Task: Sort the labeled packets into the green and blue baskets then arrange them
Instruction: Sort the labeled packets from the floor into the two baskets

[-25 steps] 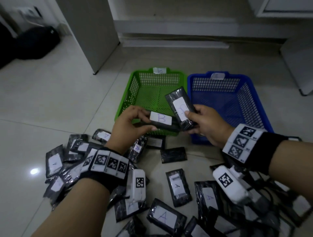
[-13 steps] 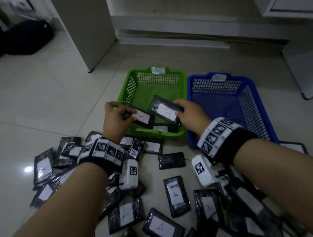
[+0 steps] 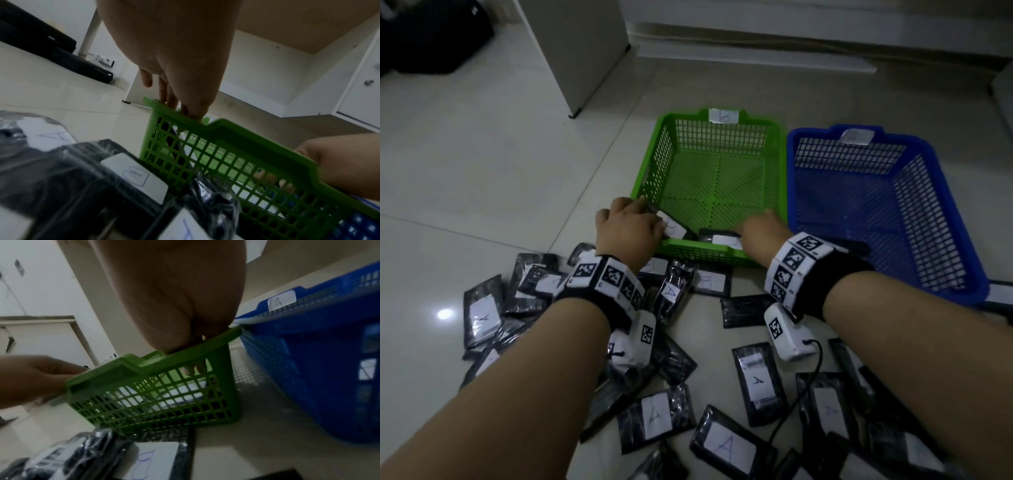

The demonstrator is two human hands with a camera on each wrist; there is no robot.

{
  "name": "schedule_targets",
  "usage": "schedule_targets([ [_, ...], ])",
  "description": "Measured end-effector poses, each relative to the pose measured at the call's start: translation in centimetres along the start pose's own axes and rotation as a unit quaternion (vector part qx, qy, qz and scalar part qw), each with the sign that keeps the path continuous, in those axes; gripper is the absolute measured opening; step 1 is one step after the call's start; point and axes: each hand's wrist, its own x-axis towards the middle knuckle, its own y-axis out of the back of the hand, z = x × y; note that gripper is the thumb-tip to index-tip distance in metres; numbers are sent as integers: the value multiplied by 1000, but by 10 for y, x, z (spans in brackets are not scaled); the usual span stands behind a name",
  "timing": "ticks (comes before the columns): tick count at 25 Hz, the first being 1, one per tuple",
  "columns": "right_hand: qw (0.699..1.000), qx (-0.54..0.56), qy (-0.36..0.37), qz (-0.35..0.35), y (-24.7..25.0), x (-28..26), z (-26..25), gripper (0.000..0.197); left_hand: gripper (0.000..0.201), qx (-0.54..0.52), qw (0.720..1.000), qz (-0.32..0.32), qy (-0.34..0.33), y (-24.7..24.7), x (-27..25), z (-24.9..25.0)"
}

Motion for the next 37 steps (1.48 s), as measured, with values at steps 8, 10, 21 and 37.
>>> schedule_targets([
  [8, 944, 253, 144, 157, -52, -103, -21, 25, 44, -135, 989, 31, 46, -45, -105, 9],
  [10, 979, 138, 110, 105, -73, -105, -11, 34, 62, -50, 996, -54, 53, -52, -112, 16],
  [21, 922, 381, 69, 9, -27, -112, -10, 25, 57, -300, 954, 10, -19, -9, -113, 15],
  [37, 905, 398, -24, 151, 28, -32, 3, 34, 47, -309, 940, 142, 41, 3, -22, 10],
])
